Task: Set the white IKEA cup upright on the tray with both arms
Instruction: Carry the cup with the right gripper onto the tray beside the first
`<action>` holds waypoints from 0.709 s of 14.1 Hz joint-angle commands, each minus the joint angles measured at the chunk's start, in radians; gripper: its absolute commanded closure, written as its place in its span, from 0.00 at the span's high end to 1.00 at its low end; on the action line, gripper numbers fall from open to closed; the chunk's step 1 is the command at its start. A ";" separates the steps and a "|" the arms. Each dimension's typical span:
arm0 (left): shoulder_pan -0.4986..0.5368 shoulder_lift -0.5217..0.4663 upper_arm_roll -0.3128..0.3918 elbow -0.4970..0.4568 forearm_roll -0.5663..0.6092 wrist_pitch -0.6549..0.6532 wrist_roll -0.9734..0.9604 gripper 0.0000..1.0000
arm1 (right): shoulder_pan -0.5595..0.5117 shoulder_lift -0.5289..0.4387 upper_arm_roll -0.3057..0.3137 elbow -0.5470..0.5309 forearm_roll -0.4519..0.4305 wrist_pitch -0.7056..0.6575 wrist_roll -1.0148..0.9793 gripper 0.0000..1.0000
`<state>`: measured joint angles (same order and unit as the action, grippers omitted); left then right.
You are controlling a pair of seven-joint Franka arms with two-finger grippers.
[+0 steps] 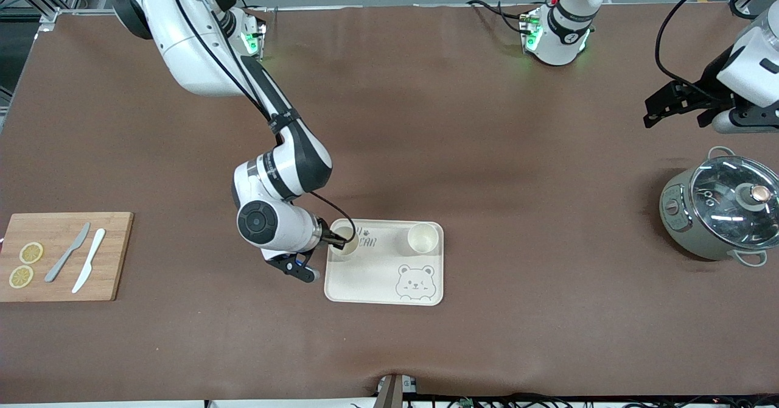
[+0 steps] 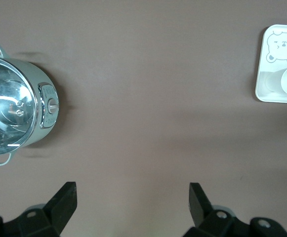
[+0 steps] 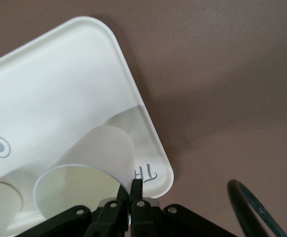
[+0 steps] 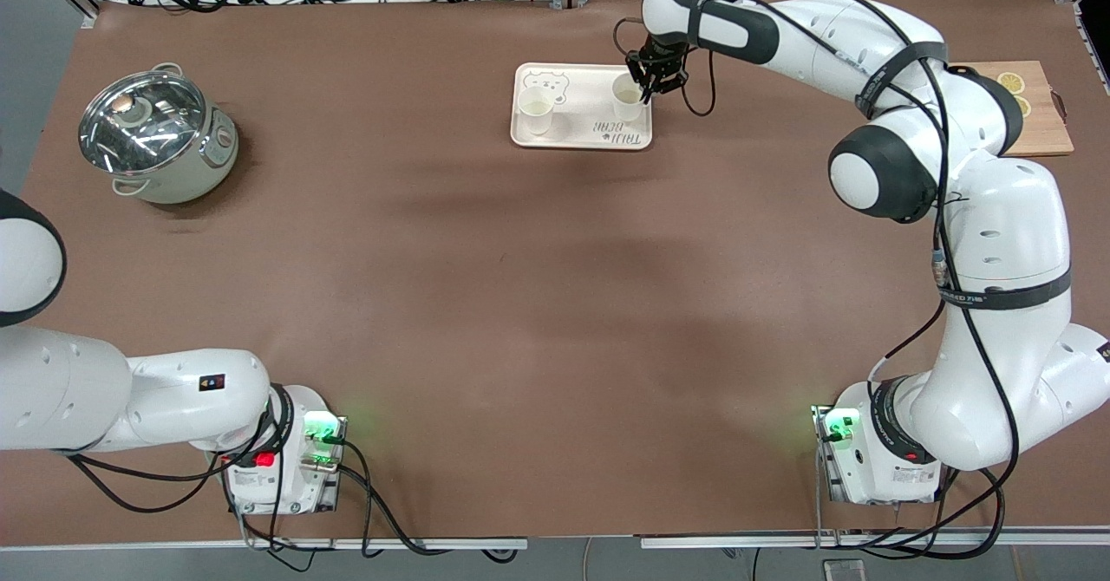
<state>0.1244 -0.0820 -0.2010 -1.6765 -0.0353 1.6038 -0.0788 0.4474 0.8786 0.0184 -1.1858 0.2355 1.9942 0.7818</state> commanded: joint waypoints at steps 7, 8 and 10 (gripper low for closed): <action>0.012 -0.042 -0.009 -0.020 -0.008 0.031 0.007 1.00 | 0.004 0.010 0.005 0.040 0.007 -0.012 -0.038 1.00; 0.012 -0.048 -0.008 -0.022 -0.008 0.031 0.007 1.00 | 0.004 -0.010 0.008 0.040 0.008 -0.034 -0.038 1.00; 0.011 -0.048 -0.008 -0.020 -0.005 0.031 0.007 1.00 | -0.012 -0.032 0.009 0.058 0.010 -0.121 -0.041 1.00</action>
<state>0.1282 -0.1001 -0.2063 -1.6765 -0.0353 1.6246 -0.0788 0.4517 0.8822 0.0212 -1.1427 0.2354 1.9480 0.7574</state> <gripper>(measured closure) 0.000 0.414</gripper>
